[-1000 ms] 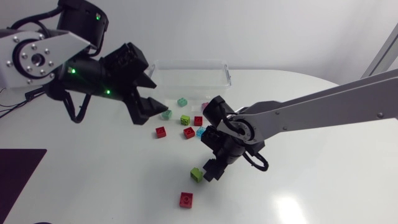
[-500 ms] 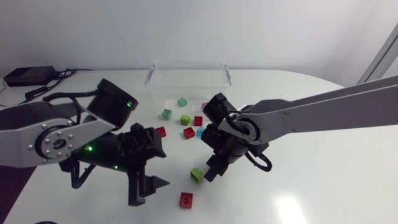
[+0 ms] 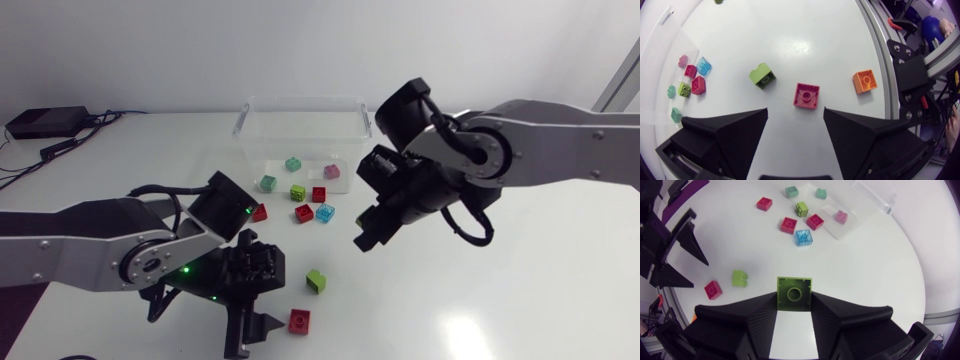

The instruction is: Place the duplo bricks in the container

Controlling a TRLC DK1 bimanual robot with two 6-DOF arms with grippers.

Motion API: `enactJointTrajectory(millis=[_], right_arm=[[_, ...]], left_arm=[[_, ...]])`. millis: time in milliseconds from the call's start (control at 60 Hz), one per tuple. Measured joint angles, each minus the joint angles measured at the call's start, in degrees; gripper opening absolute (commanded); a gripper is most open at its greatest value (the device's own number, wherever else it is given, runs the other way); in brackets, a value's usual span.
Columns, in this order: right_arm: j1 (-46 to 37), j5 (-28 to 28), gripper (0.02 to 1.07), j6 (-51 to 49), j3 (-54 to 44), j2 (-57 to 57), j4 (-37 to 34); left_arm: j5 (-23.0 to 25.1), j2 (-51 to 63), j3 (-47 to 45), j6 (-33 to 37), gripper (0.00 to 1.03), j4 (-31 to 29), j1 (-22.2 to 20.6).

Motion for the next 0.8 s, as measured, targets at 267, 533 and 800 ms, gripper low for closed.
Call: enactJointTrajectory(millis=[267, 533, 800], right_arm=[[-3.2, 0.0, 0.37, -0.2, 9.2, -1.4, -3.5], [-4.0, 0.0, 0.37, -1.3, 16.4, -0.6, -4.7], [-4.8, 0.0, 0.37, -1.3, 21.0, 3.5, -4.4]], left_arm=[[1.1, 3.6, -1.6, 1.1, 0.77, 2.1, -2.4], [1.3, 6.9, -1.6, 1.3, 0.77, 5.5, -2.5], [1.9, 9.1, -1.6, 1.4, 0.77, 7.2, -4.0]])
